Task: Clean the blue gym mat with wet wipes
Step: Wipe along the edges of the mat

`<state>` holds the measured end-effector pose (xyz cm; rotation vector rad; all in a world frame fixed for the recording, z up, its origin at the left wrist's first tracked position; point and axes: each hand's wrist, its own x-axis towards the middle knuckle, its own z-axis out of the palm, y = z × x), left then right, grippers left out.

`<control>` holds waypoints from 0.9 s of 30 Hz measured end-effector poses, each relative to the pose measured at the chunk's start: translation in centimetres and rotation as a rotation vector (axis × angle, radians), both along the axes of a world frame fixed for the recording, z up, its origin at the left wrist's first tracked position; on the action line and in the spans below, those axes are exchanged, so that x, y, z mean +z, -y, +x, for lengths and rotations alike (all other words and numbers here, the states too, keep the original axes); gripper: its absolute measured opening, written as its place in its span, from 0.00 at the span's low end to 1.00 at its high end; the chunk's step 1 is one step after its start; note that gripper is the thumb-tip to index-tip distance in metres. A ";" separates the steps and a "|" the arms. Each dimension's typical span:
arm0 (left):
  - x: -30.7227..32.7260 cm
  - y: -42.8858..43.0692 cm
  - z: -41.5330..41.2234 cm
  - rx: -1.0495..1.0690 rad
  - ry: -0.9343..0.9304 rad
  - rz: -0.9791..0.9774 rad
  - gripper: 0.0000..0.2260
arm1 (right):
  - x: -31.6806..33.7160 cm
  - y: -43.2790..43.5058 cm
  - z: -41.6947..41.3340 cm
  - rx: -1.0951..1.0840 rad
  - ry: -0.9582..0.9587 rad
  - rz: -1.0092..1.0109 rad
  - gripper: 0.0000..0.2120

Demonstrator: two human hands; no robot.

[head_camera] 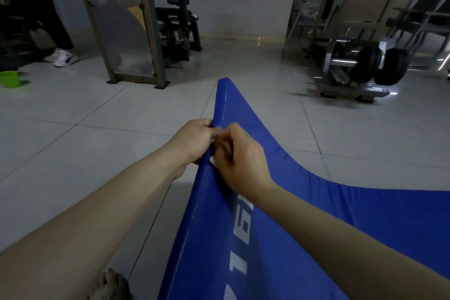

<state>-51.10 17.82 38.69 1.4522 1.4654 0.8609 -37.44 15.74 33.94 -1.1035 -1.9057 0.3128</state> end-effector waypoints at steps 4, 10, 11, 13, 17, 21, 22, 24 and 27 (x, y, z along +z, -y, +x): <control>0.0 -0.8 -1.3 0.074 0.073 -0.045 0.15 | 0.1 -6.6 -1.9 -0.134 -0.049 0.038 0.03; -0.9 -0.1 -0.2 -0.021 0.071 -0.115 0.08 | 0.3 -14.6 0.6 -0.291 -0.052 -0.310 0.03; -1.2 -0.1 -0.2 -0.028 0.046 -0.116 0.10 | 0.1 -14.6 0.8 -0.264 -0.062 -0.352 0.03; -1.3 -0.2 -0.4 -0.006 0.018 -0.125 0.12 | -0.5 -12.7 0.7 -0.179 -0.066 -0.361 0.04; -0.8 -0.3 -1.1 0.006 0.016 -0.140 0.13 | -2.2 -3.9 1.4 0.032 -0.179 -0.380 0.03; -0.7 -0.1 -1.1 -0.006 0.020 -0.145 0.12 | -4.2 3.9 2.2 0.227 -0.119 -0.387 0.04; -0.7 0.0 -1.1 -0.012 0.026 -0.146 0.12 | -4.3 4.3 2.2 0.213 -0.102 -0.348 0.04; -0.5 0.0 -1.0 -0.041 0.035 -0.133 0.12 | -4.0 3.0 2.2 0.122 -0.118 -0.280 0.06; -0.1 0.0 -1.0 -0.069 0.058 -0.115 0.13 | -3.2 -1.9 2.0 -0.057 -0.209 -0.247 0.09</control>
